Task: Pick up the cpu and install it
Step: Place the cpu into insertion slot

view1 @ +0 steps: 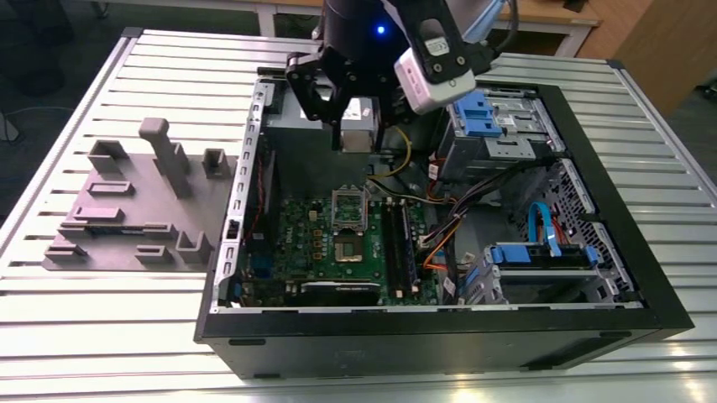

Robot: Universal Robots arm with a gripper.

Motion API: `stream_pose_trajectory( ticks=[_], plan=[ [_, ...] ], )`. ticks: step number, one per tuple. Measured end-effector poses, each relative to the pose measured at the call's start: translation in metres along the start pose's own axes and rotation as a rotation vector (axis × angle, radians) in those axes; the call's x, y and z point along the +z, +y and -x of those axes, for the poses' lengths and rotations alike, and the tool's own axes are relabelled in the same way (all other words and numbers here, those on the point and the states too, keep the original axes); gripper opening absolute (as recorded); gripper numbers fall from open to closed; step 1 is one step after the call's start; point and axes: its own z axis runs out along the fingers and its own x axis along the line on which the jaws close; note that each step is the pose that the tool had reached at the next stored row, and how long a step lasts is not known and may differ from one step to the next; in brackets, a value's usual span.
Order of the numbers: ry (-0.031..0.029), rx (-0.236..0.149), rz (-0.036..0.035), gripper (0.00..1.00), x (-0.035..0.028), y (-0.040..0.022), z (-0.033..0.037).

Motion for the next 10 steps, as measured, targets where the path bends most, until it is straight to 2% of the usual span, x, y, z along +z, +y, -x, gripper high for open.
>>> stream_pose_trajectory(
  ticks=[10],
  plan=[
    [-0.0001, 0.004, -0.0003, 0.47, 0.015, -0.0008, 0.0003]
  ],
)
